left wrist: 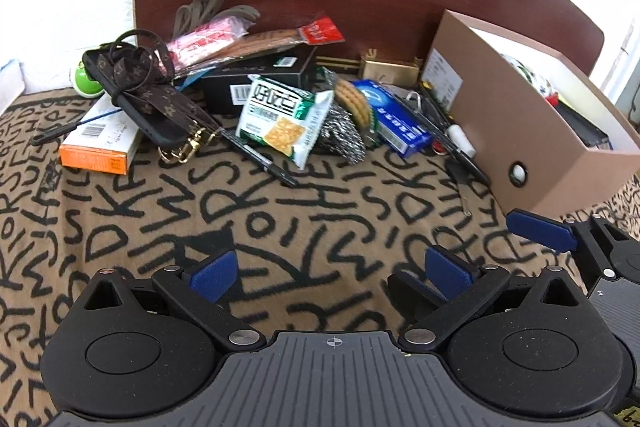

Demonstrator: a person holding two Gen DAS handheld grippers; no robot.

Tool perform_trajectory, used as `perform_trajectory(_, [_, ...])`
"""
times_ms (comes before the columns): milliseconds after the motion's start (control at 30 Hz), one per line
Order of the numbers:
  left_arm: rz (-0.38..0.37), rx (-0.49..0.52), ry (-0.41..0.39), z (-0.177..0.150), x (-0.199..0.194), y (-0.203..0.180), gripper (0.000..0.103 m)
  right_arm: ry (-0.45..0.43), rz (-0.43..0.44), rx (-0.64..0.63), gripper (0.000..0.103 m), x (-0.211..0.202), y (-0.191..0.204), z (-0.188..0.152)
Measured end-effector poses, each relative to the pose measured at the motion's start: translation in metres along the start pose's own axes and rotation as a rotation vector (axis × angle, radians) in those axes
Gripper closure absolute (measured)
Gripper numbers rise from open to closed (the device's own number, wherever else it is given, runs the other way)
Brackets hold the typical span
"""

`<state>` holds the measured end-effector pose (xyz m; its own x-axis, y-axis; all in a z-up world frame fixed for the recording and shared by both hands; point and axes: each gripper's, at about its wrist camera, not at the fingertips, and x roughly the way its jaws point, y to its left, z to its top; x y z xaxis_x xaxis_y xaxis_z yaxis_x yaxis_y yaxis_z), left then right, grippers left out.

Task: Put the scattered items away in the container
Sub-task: 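Move the open left gripper down to the grey steel wool scrubber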

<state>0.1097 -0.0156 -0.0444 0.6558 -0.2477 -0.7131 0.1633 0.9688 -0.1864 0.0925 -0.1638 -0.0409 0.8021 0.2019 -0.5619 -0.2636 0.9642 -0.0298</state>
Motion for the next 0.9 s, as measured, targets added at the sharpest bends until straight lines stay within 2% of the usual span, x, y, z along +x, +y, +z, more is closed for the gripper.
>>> perform_trajectory(200, [-0.003, -0.073, 0.011, 0.018, 0.018, 0.023, 0.0, -0.009, 0.016, -0.024, 0.006, 0.025, 0.002, 0.011])
perform_trajectory(333, [-0.007, -0.061, -0.009, 0.03, 0.029, 0.024, 0.001, -0.012, 0.01, -0.048, 0.013, 0.042, 0.002, 0.018])
perform_trajectory(467, [-0.03, -0.04, -0.005, 0.042, 0.043, 0.021, 0.007, -0.002, 0.015, -0.052, 0.021, 0.057, -0.001, 0.023])
perform_trajectory(633, [-0.07, -0.031, 0.008, 0.051, 0.06, 0.016, 0.013, 0.011, 0.012, -0.058, 0.039, 0.075, -0.005, 0.028])
perform_trajectory(867, [-0.134, -0.045, 0.043, 0.061, 0.08, 0.014, 0.026, 0.011, 0.004, -0.071, 0.059, 0.094, -0.009, 0.033])
perform_trajectory(900, [-0.142, -0.047, 0.046, 0.063, 0.082, 0.014, 0.026, 0.009, 0.005, -0.075, 0.064, 0.096, -0.008, 0.033])
